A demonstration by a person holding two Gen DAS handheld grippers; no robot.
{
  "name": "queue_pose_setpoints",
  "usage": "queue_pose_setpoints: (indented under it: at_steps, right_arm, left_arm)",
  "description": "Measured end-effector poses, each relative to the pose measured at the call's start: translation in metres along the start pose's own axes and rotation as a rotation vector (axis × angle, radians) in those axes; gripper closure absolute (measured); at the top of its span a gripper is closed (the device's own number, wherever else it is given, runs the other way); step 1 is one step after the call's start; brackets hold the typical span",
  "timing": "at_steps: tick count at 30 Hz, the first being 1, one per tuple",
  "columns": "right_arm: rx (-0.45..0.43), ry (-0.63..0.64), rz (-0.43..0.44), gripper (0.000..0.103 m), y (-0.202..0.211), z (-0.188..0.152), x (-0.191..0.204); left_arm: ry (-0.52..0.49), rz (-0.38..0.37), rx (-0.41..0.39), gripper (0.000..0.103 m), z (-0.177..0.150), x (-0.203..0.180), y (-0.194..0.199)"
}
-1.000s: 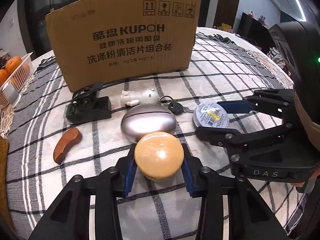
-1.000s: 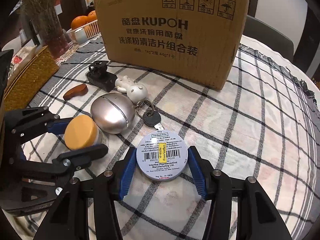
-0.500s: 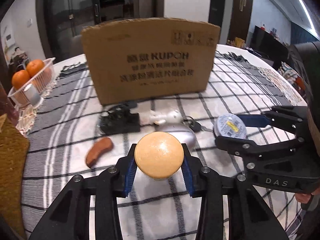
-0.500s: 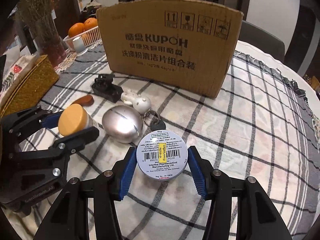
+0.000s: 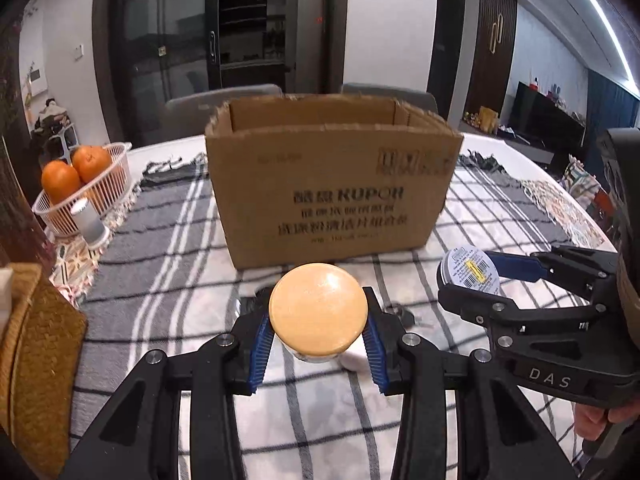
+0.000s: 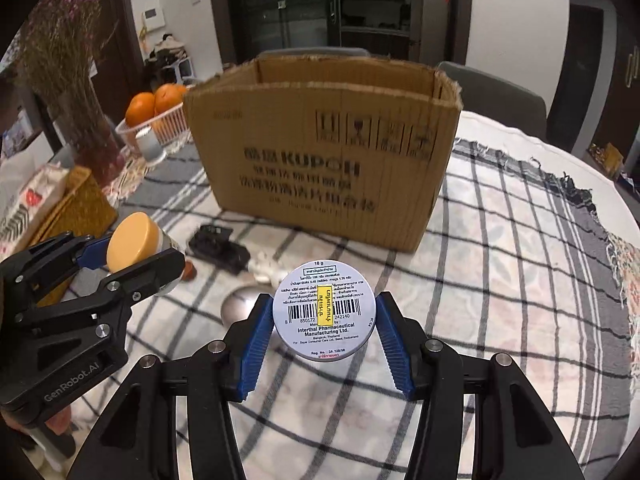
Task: Organize rigid objects
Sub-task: 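Lift the tin and jar and carry both over the cardboard box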
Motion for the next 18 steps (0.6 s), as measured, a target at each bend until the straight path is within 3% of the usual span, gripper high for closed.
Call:
queue_pose_setpoints:
  at_steps: [18]
  right_arm:
    - [-0.180, -0.090, -0.033, 0.050, 0.050, 0.056, -0.002]
  left_arm:
    - [0.028, -0.025, -0.108, 0.063, 0.064, 0.017, 0.029]
Point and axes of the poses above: each gripper's, at about its wrist camera, not at the fingertips, and y roughly against the way its jaws point, x to its left, z to its top, the point moved 3 cm from there along -y, roughly the way its jaws point, and after that the axes turned 8 degrees about x, right-handed, at the moved point
